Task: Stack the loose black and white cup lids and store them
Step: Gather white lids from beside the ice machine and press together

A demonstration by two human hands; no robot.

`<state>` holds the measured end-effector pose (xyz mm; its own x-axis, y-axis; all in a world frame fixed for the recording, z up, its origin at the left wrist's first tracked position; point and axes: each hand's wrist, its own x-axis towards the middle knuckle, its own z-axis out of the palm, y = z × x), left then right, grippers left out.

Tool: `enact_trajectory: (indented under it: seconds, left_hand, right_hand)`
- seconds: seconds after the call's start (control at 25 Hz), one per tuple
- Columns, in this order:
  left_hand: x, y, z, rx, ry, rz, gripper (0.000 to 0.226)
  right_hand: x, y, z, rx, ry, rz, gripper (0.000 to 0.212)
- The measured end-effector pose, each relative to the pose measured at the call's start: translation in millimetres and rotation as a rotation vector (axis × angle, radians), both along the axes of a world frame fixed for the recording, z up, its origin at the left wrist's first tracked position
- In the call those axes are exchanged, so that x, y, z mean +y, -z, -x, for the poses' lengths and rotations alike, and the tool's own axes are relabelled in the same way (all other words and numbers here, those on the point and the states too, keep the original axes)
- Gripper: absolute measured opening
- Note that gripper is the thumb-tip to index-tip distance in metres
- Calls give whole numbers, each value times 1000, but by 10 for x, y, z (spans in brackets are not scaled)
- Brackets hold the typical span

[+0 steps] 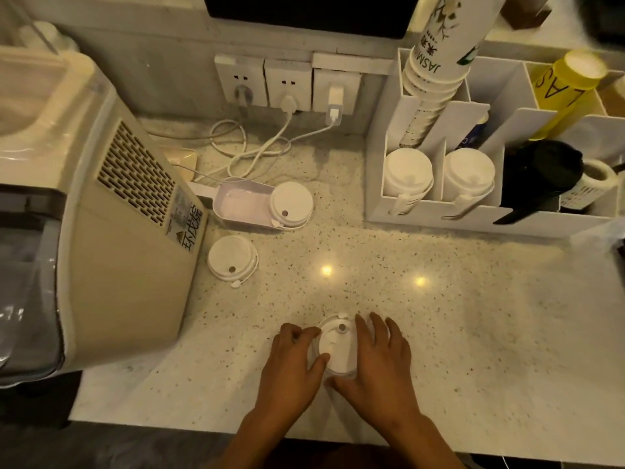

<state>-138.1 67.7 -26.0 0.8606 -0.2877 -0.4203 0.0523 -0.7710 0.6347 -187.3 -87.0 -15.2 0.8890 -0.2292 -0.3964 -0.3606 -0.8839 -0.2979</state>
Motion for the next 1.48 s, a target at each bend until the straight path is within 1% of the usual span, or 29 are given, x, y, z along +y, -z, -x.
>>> enact_trajectory:
  seconds: [0.08, 0.2, 0.32, 0.44, 0.52, 0.56, 0.64, 0.68, 0.76, 0.8, 0.84, 0.88, 0.96, 1.0, 1.08, 1.16, 1.24, 1.36, 1.48]
  left_hand:
    - [49, -49, -71, 27, -74, 35, 45]
    - [246, -132, -251, -31, -234, 51, 36]
    - [511, -190, -473, -88, -447, 90, 27]
    - [734, -221, -670, -40, -708, 206, 26]
    - [804, -238, -766, -1, -807, 249, 28]
    - [824, -242, -807, -2, -828, 266, 28]
    - [802, -265, -885, -43, -803, 300, 28]
    - [772, -284, -916, -53, -779, 317, 32]
    - [729, -292, -971, 1, -789, 376, 45]
    - [717, -281, -997, 48, -799, 391, 55]
    - [707, -259, -1025, 90, -801, 391, 62]
    - [702, -234, -1045, 123, -791, 380, 65]
    - [696, -207, -1075, 147, -797, 395, 62]
    - [698, -205, -1075, 144, -817, 438, 59]
    - [701, -228, -1027, 136, -878, 566, 54]
    - [696, -241, -948, 152, -967, 676, 49]
    - [680, -236, -852, 156, -1050, 752, 44]
    - [644, -241, -721, 154, -1106, 812, 39]
    - [643, -229, -571, 132, -1127, 829, 37]
  right_hand:
    - [64, -47, -119, -23, -35, -64, 102]
    - [198, -136, -422, -84, -121, -183, 83]
    - [383, -166, -799, -108, -163, -307, 72]
    - [582, -117, -1157, -98, -122, -432, 63]
    - [709, -106, -1361, -77, -44, -528, 54]
    - [771, -110, -1453, -89, -12, -568, 49]
    - [856, -130, -1620, -132, 5, -596, 48]
    - [888, -143, -1695, -142, -6, -609, 47]
    - [965, -141, -1817, -120, -61, -622, 42]
    - [998, -136, -1858, -90, -90, -634, 46]
    - [1030, -147, -1886, -54, -119, -646, 54]
    - [1057, -148, -1898, -21, -133, -648, 60]
    - [1081, -147, -1878, 3, -106, -679, 60]
    - [1073, -166, -1857, -10, -78, -712, 59]
    - [1030, -229, -1809, -20, 43, -811, 54]
    - [978, -247, -1714, 25, 182, -904, 58]
    - [932, -288, -1583, 55, 244, -903, 62]
    - [855, -314, -1319, 7, 275, -878, 57]
    - [825, -366, -994, -9, 308, -885, 53]
